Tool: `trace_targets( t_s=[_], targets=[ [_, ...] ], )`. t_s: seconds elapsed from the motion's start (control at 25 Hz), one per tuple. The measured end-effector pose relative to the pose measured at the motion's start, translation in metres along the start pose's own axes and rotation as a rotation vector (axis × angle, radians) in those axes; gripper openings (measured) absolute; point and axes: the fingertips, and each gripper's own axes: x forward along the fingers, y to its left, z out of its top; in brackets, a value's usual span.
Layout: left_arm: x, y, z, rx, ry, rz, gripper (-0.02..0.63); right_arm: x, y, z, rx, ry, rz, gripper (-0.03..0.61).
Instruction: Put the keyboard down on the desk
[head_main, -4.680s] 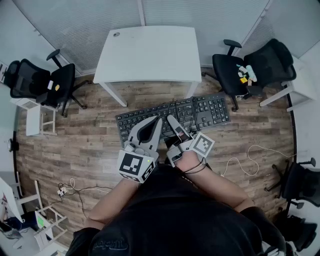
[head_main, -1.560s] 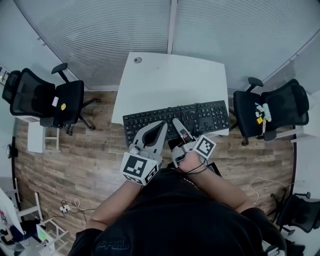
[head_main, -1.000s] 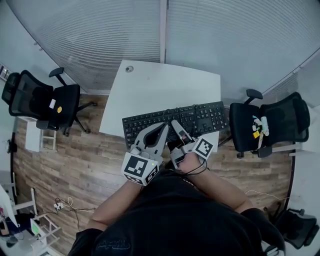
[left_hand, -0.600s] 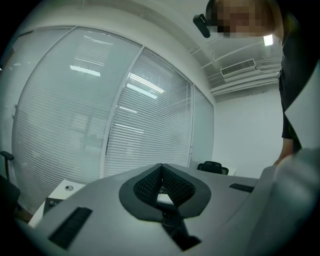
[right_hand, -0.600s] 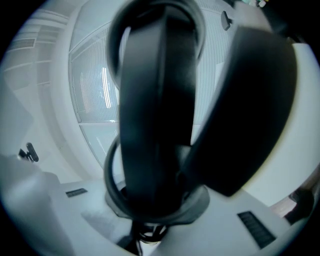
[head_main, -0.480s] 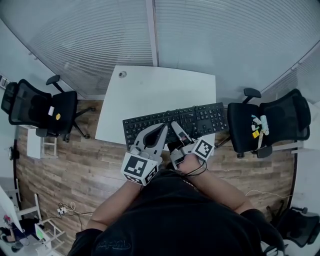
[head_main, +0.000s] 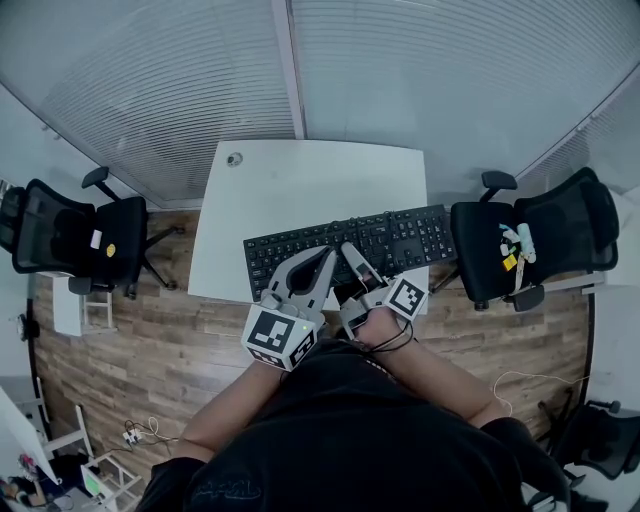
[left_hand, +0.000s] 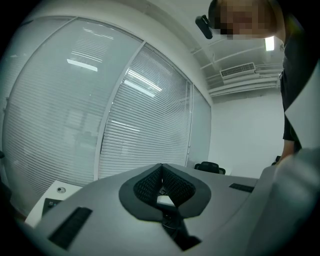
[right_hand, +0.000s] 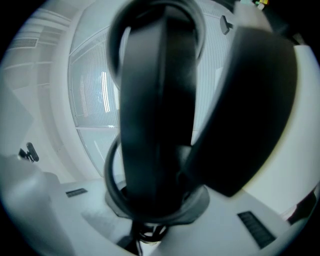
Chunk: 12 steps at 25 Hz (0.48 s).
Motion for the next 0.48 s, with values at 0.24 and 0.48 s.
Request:
trace_targets(
  t_s=[0.24,0.48],
  targets=[
    [0.008,0.023,0.001,-0.015,0.007,-0.023,0.016,0.019,-0.006,0.002,-0.005,-0.021,-0.02,0.095],
    [0.01,0.053,0.01,-0.011,0.002,-0.059,0.016,0.05,-0.007,-0.001,-0.012,-0.05,-0.026,0.095]
  ],
)
